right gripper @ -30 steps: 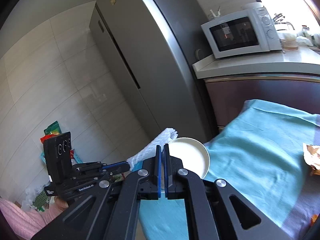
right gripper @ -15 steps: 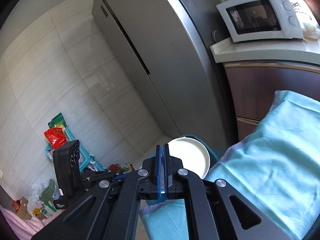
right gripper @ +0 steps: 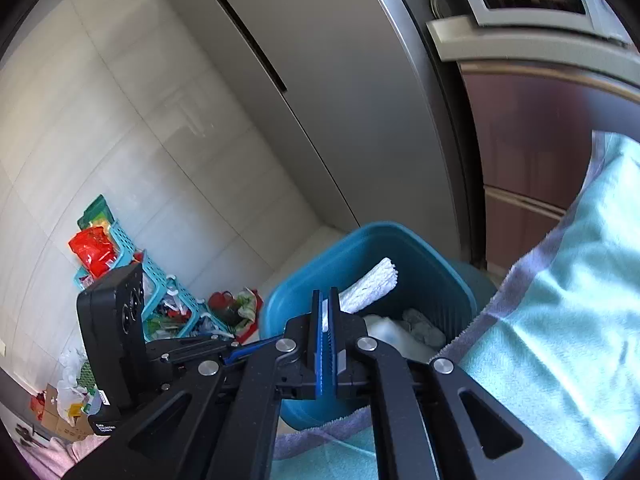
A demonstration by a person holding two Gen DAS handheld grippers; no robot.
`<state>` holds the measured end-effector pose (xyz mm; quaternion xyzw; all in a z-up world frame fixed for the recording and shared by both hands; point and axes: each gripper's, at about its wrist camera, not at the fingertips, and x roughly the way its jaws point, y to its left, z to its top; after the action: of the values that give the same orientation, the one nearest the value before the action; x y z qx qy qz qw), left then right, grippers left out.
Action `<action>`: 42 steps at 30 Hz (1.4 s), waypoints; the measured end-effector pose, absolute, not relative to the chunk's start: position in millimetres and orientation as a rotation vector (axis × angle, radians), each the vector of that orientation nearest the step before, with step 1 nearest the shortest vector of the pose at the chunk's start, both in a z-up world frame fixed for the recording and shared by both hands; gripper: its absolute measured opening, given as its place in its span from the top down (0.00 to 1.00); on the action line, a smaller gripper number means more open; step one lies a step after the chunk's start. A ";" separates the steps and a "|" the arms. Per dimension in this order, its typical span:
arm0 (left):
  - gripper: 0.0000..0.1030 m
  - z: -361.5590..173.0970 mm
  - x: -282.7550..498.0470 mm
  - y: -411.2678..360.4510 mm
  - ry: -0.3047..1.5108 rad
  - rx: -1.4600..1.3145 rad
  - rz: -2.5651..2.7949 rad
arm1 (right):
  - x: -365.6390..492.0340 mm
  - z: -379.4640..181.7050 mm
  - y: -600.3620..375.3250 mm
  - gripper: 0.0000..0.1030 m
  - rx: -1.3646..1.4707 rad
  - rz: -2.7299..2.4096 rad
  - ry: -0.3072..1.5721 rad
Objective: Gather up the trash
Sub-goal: 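Carry the foam net and held item to the teal bin and release both, then move both open tools back over the trash on the table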
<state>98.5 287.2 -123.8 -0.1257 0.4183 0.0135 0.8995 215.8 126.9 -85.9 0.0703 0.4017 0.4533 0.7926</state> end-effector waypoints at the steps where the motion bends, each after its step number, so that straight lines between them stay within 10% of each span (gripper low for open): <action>1: 0.94 -127.0 100.3 287.8 0.871 -0.266 0.030 | 215.8 -87.3 124.7 0.96 0.156 0.975 0.866; 18: 0.80 -107.5 106.1 253.1 0.794 -0.259 -0.060 | 193.5 -72.7 19.2 0.72 0.165 0.858 0.761; 42: 0.69 -68.9 99.6 -36.7 0.782 -0.032 -0.785 | 55.0 -75.8 -318.6 0.54 0.354 0.029 0.640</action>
<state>99.6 -36.7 -68.9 -0.0153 0.3712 -0.3727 0.8503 55.0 -318.6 -75.8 0.1731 0.3129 0.0140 0.9338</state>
